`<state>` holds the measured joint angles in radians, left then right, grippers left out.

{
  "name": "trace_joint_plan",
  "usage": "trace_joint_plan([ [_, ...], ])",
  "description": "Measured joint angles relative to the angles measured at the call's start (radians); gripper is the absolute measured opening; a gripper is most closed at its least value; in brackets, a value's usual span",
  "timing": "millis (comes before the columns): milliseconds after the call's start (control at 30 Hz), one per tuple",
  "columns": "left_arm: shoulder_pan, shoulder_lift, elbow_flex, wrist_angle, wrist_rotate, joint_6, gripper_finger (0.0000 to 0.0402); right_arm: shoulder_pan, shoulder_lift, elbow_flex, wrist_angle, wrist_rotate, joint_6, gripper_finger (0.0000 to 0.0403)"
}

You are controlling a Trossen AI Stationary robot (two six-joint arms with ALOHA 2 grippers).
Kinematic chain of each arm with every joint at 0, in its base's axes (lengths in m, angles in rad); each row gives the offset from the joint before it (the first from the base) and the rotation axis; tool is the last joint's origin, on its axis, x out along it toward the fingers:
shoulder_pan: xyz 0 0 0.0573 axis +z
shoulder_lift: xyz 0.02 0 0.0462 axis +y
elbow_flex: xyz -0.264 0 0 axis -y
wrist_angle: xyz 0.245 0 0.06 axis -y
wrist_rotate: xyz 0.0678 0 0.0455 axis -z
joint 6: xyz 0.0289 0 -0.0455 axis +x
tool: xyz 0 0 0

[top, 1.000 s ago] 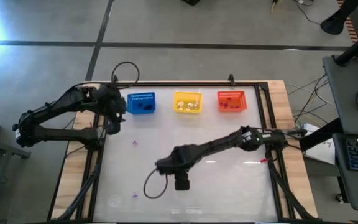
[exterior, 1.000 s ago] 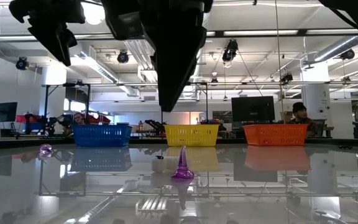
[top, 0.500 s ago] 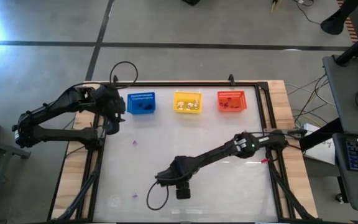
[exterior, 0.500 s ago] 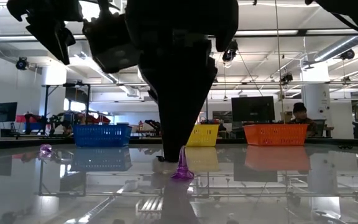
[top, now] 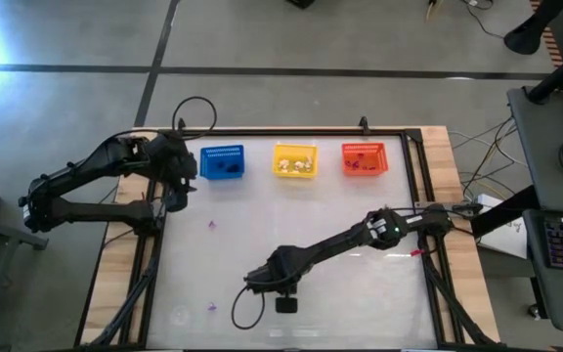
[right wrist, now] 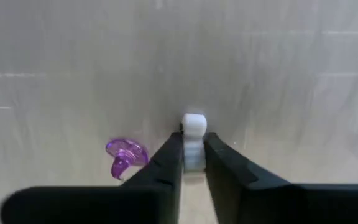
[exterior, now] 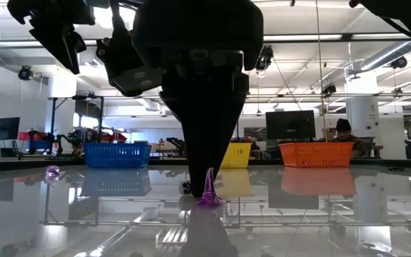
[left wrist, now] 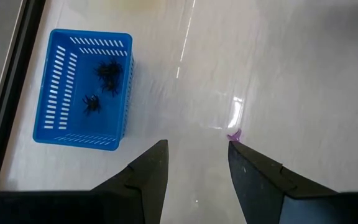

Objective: Sort Halloween decoration
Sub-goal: Put the white skeleton toy into the yellow bin

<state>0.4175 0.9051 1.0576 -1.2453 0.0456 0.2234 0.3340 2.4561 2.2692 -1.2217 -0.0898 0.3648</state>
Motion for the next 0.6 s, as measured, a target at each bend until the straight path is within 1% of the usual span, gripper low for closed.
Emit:
trace_joint_plan([
  [67, 0.000, 0.000, 0.000, 0.000, 0.000, 0.000, 0.0150, 0.000, 0.000, 0.000, -0.010, 0.000, 0.001, 0.0023],
  [100, 0.000, 0.000, 0.000, 0.000, 0.000, 0.000, 0.0150, 0.000, 0.000, 0.002, -0.015, 0.000, 0.001, 0.0020],
  [367, 0.000, 0.000, 0.000, 0.001, 0.000, -0.005, 0.0150, -0.013, -0.021, 0.010, -0.109, 0.014, 0.011, 0.0016],
  [500, 0.000, 0.000, 0.000, 0.004, 0.000, -0.005, 0.0150, -0.041, -0.052, 0.011, -0.143, 0.066, 0.034, 0.0015],
  [600, 0.000, 0.000, 0.000, 0.004, 0.000, -0.005, 0.0150, -0.066, -0.064, 0.011, -0.145, 0.067, 0.036, 0.0014],
])
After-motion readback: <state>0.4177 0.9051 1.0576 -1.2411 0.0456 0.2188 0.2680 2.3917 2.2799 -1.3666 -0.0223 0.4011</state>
